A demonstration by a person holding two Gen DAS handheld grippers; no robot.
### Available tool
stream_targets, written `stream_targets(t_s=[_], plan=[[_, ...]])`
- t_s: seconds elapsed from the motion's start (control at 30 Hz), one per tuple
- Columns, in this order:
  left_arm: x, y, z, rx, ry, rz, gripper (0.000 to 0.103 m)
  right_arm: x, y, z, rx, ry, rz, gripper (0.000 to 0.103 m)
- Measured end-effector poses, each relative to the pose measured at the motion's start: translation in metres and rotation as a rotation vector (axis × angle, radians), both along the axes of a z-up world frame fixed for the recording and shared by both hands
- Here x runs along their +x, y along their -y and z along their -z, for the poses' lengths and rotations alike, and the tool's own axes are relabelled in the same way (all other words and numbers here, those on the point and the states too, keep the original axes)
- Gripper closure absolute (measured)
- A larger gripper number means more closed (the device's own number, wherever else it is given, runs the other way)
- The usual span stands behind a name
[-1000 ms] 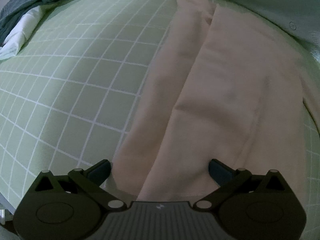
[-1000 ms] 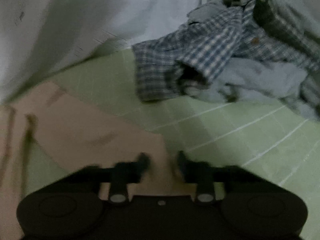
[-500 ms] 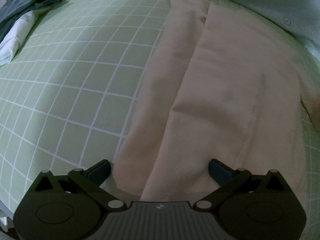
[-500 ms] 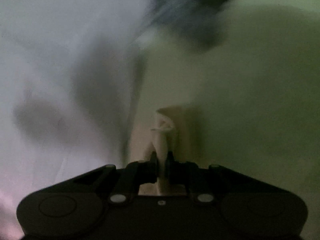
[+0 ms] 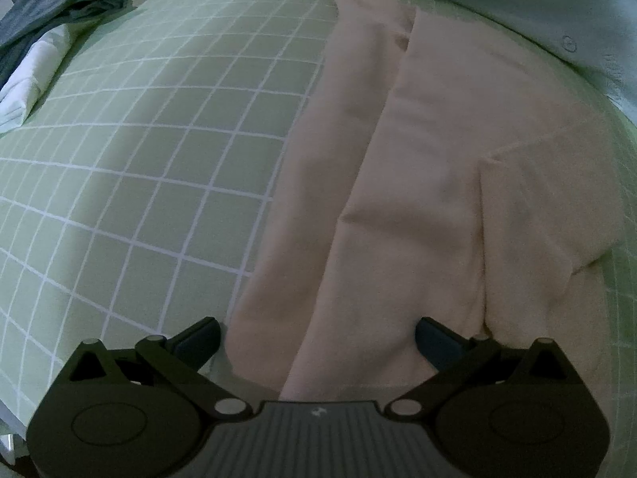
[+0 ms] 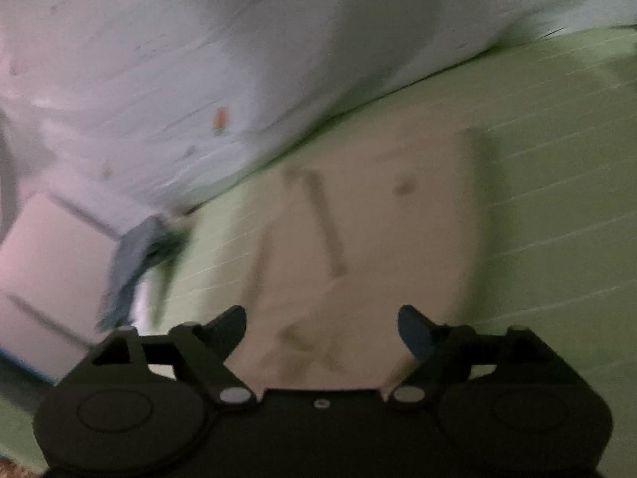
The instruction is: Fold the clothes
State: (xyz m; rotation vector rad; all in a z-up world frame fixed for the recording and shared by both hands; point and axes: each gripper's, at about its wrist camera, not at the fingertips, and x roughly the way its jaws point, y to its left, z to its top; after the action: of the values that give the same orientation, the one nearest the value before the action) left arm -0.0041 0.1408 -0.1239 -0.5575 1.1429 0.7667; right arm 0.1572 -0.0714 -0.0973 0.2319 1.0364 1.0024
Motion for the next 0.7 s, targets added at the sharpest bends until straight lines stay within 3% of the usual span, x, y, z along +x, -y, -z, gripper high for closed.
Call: stream_targets(t_s=[0.07, 0.17, 0.23, 0.33, 0.47, 0.57, 0.7], plan=[[0.001, 0.003, -0.003, 0.015, -0.004, -0.005, 0.000, 0.005, 0.008, 0.004, -0.084, 0.071, 0.055, 0.007], [0.004, 0.007, -0.016, 0.079, 0.004, 0.007, 0.000, 0.008, 0.013, 0.016, -0.279, 0.201, 0.107, 0.005], [0.006, 0.014, -0.028, 0.124, 0.028, 0.021, 0.000, 0.007, 0.014, 0.022, -0.366, 0.234, 0.109, 0.004], [0.012, 0.021, -0.043, 0.150, 0.085, 0.051, 0.001, 0.010, 0.019, 0.028, -0.392, 0.221, 0.109, 0.003], [0.029, 0.036, -0.052, 0.111, 0.181, 0.166, 0.009, 0.010, 0.010, 0.031, -0.420, 0.216, 0.087, 0.003], [0.049, 0.052, -0.048, 0.086, 0.199, 0.305, 0.028, 0.009, 0.004, 0.038, -0.431, 0.208, 0.066, 0.000], [0.071, 0.066, -0.034, 0.057, 0.209, 0.399, 0.036, 0.010, -0.001, 0.042, -0.443, 0.224, 0.045, 0.000]])
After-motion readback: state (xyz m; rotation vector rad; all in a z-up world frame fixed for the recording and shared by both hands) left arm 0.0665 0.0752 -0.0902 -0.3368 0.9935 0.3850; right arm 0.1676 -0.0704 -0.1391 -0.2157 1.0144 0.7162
